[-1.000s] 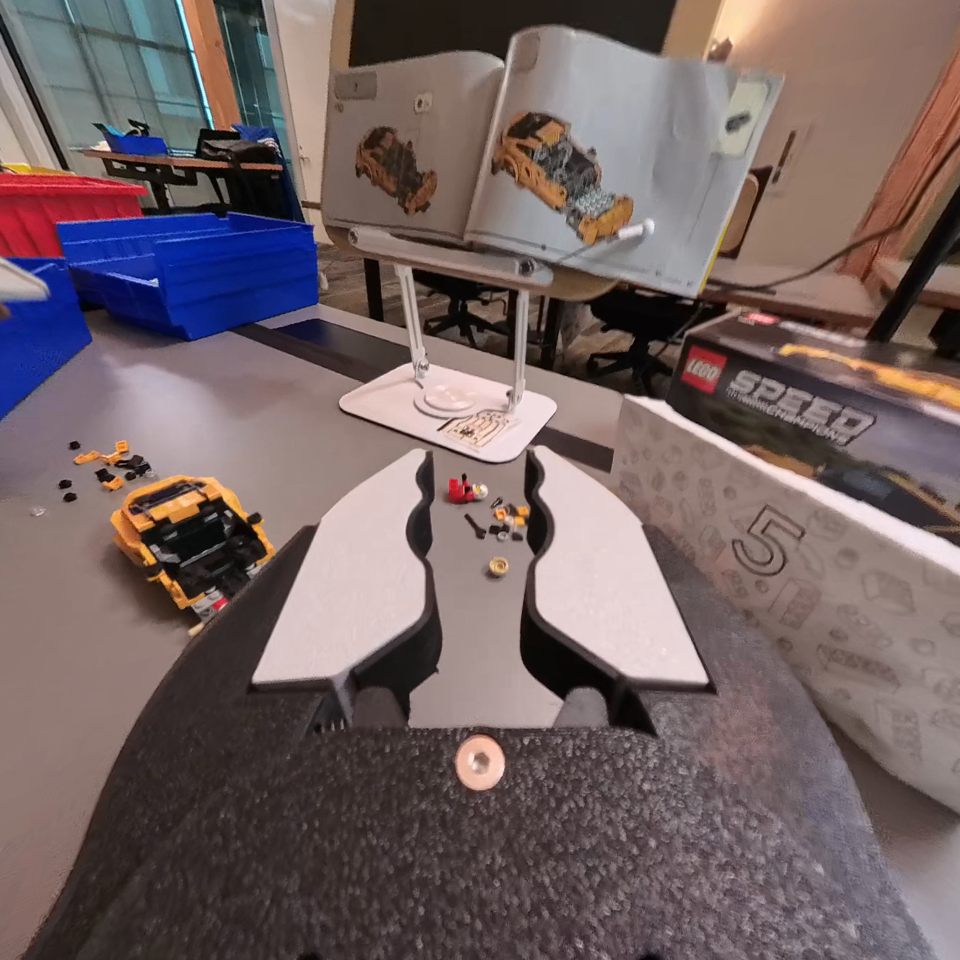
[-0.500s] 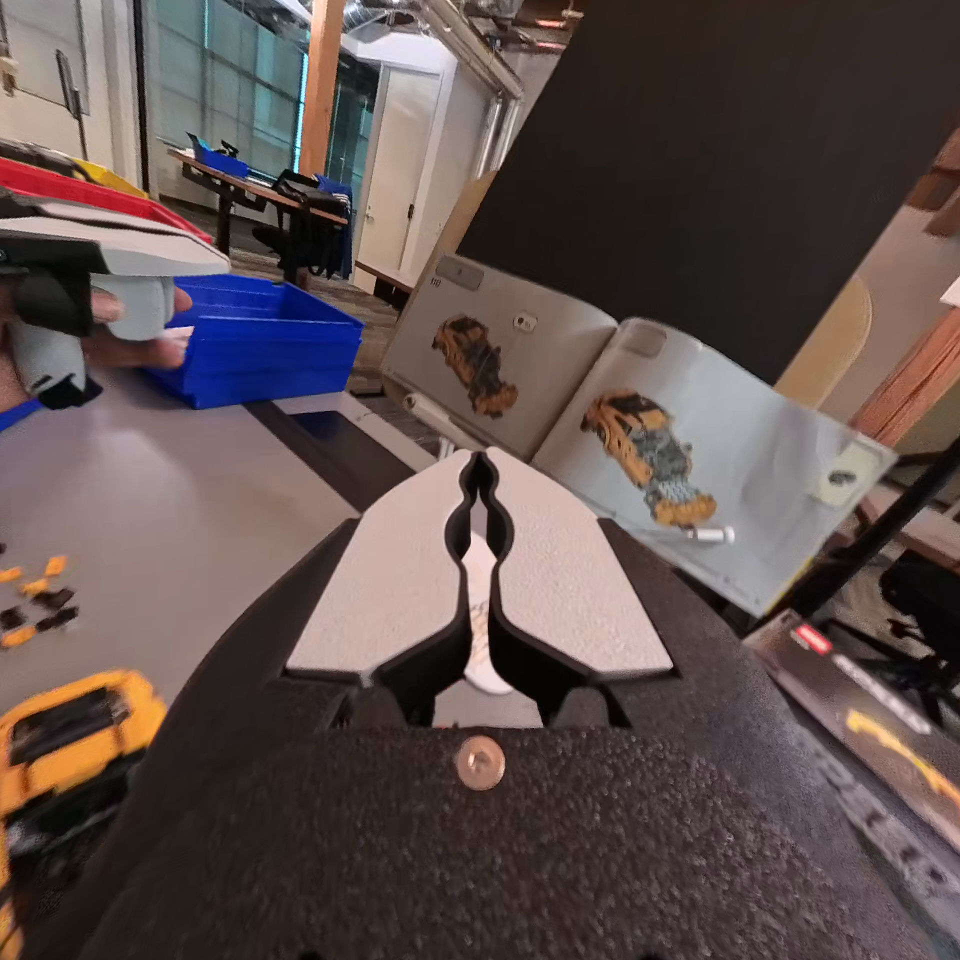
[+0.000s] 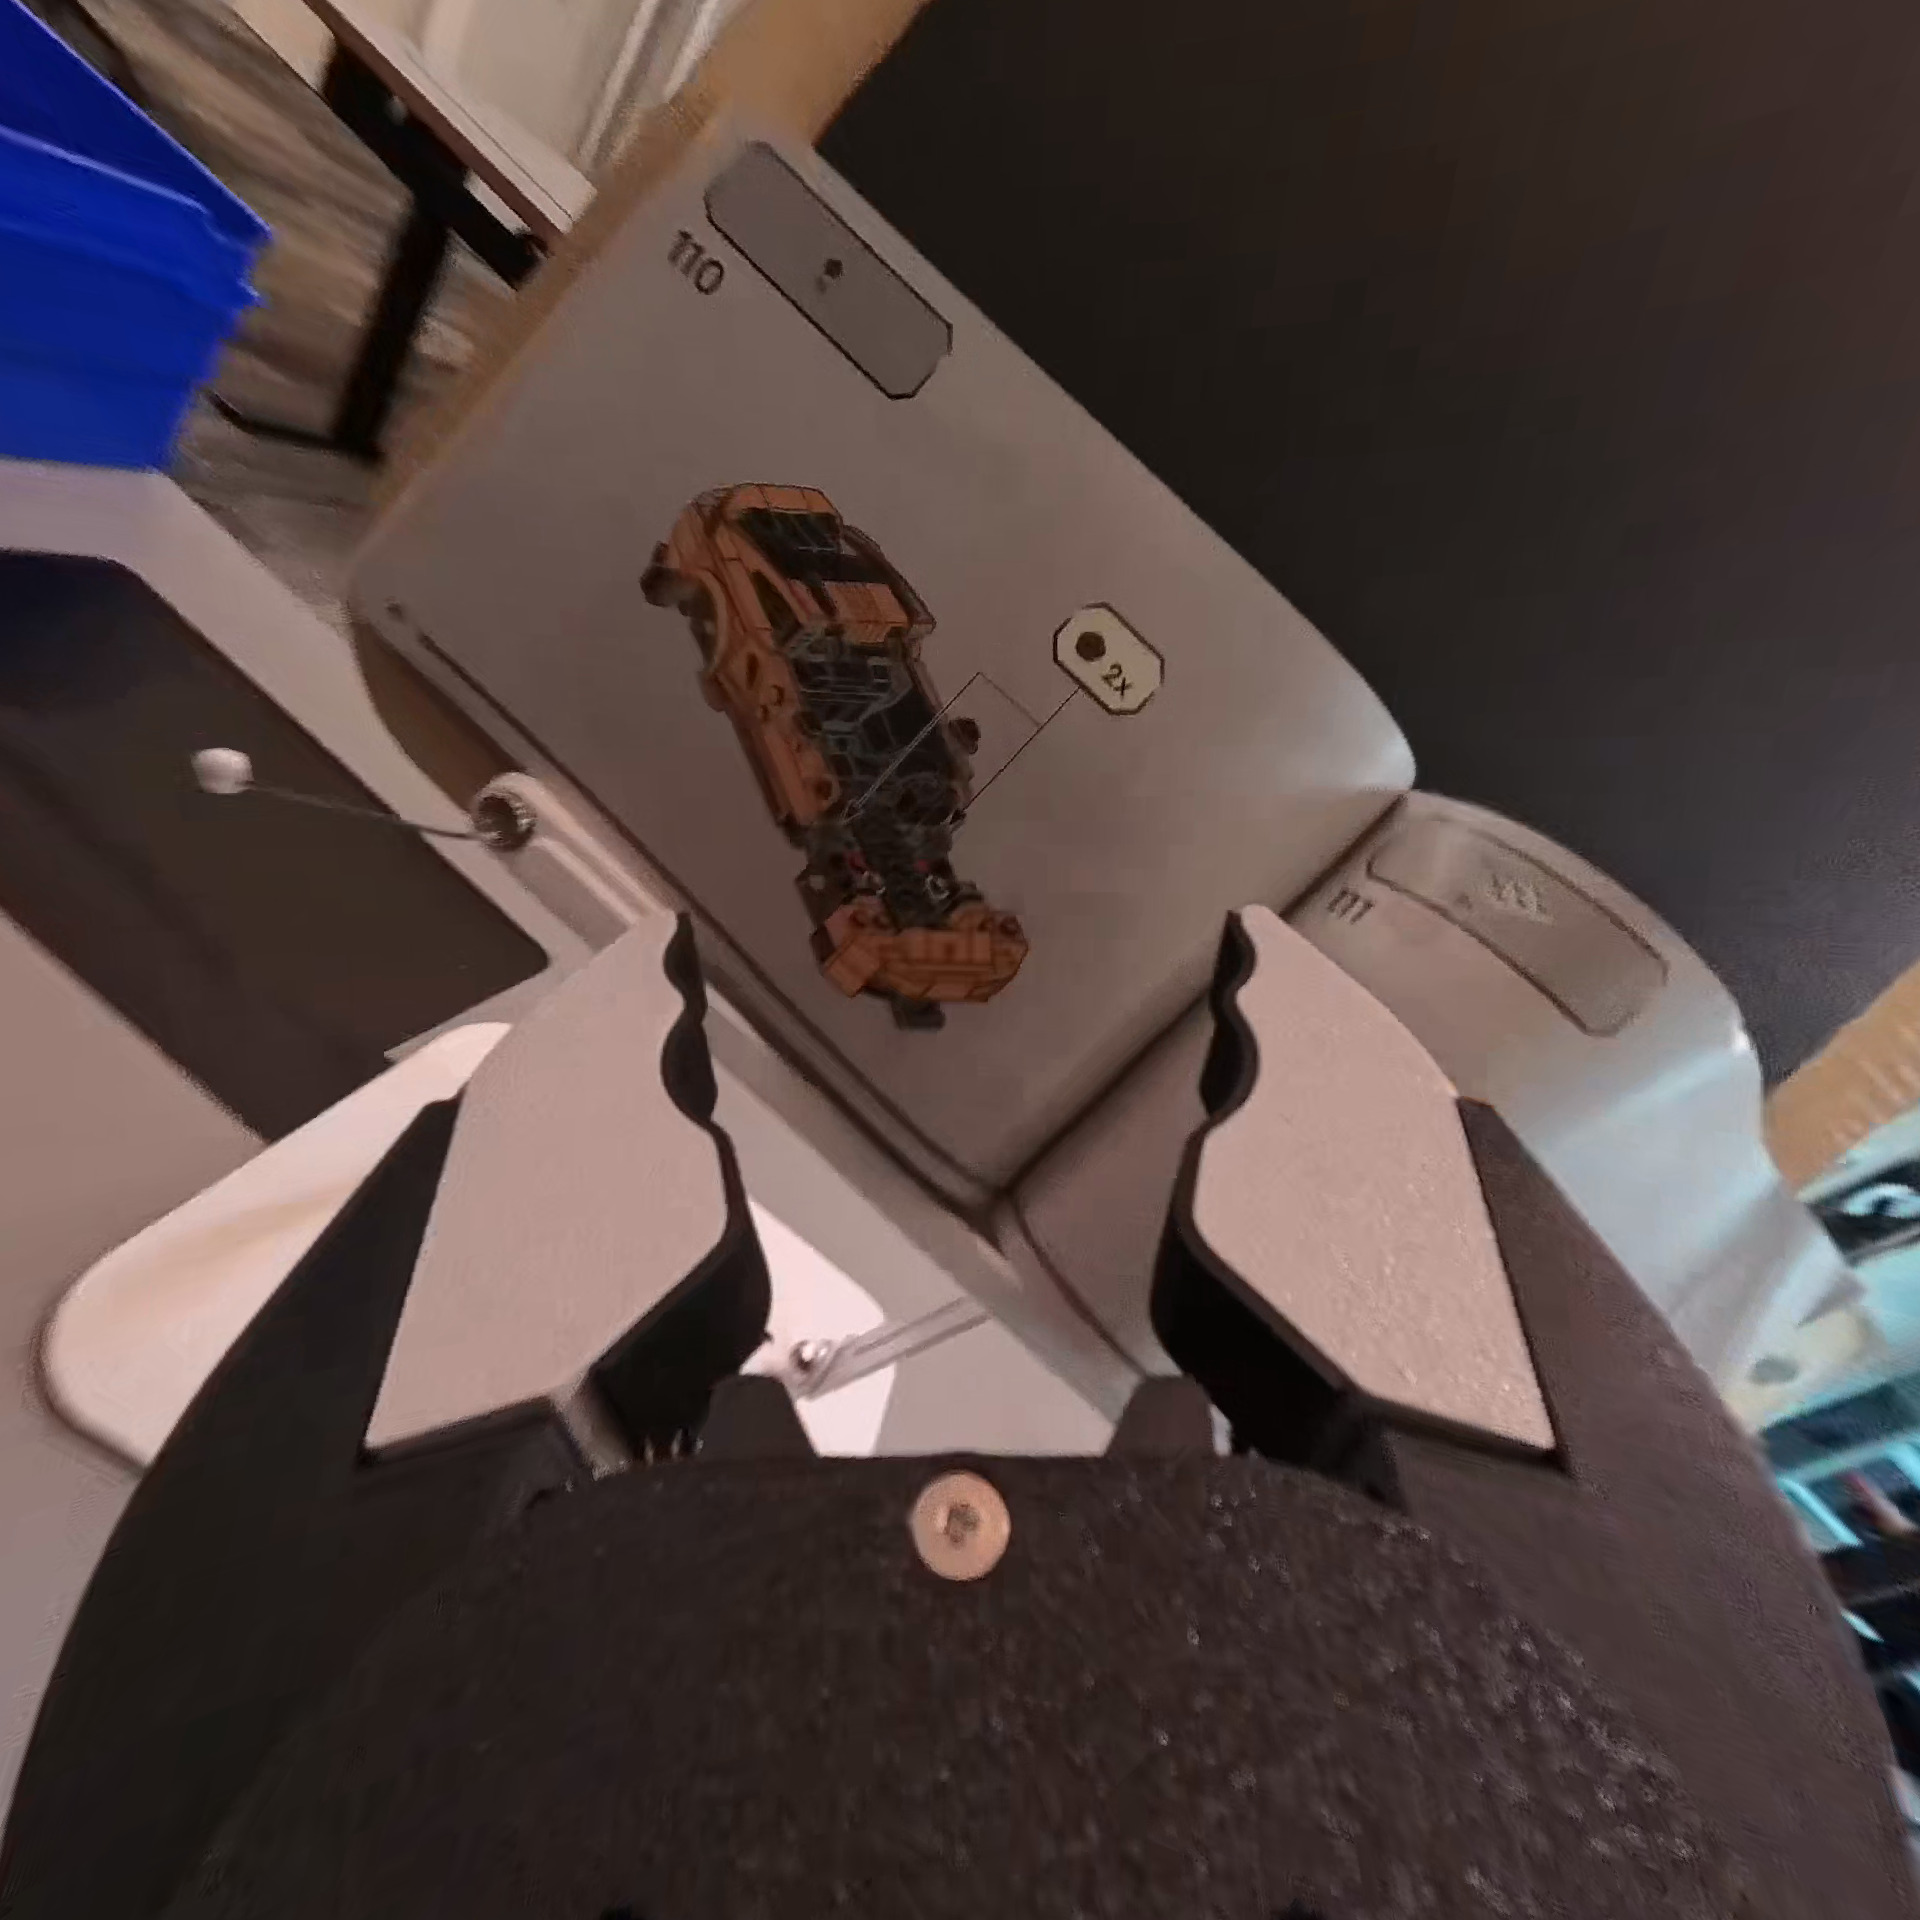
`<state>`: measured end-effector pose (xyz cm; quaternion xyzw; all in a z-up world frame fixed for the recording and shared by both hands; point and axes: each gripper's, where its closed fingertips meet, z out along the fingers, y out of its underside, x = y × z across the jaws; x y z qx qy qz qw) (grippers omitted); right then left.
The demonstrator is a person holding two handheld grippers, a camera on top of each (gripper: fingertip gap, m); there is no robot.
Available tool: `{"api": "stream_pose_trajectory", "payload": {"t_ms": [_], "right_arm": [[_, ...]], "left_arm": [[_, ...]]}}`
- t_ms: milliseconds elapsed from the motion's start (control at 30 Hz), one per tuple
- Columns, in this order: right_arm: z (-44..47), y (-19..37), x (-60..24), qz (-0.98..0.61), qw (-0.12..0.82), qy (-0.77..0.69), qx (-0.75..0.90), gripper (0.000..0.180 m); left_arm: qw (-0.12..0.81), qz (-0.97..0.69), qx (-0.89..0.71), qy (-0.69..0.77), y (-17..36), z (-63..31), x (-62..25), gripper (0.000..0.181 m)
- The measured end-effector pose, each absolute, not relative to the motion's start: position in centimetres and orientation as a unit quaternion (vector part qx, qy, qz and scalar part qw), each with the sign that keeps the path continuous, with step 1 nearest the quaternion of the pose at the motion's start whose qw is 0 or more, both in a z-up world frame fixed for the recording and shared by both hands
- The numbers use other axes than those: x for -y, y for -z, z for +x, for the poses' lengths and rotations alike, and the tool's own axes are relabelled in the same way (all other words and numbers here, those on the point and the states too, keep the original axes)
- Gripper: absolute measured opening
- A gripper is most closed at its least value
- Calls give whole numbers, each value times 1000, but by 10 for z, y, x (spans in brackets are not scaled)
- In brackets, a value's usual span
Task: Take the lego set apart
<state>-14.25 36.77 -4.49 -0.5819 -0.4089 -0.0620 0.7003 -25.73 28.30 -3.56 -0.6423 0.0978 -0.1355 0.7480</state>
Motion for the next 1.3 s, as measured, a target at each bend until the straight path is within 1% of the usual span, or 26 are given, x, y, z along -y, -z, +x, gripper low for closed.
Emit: {"api": "stream_pose_trajectory", "payload": {"t_ms": [100, 233, 300, 433, 700, 867, 967, 1067, 1200, 1300], "right_arm": [[-154, 38, -383, -586, 701, 84, 397, 101], [-154, 35, -401, -599, 691, 130, 384, 97], [-151, 31, -403, -593, 698, 134, 380, 85], [-137, 20, -399, -579, 715, 129, 370, 54], [-88, 8, -388, -583, 737, 60, 337, 24], [-47, 16, -394, -609, 727, 4, 317, 22], [-24, 24, -403, -632, 713, -39, 302, 22], [-4, 33, -411, -651, 699, -80, 285, 22], [29, 43, -420, -674, 688, -114, 242, 22], [47, 59, -419, -700, 664, -172, 199, 22]], "left_arm": [[747, -645, -102, 125, 37, -258, -284, 16], [741, -653, -124, 90, 42, -256, -284, 16], [740, -655, -130, 80, 43, -256, -284, 15], [736, -658, -120, 105, 46, -255, -285, 13], [726, -654, -148, 151, 46, -219, -283, 16], [691, -672, -205, 172, 52, -171, -299, 23], [668, -684, -254, 148, 52, -143, -325, 24], [634, -695, -307, 141, 53, -106, -351, 29], [615, -688, -369, 109, 52, -62, -371, 28], [608, -682, -401, 65, 55, -43, -379, 25]]}}
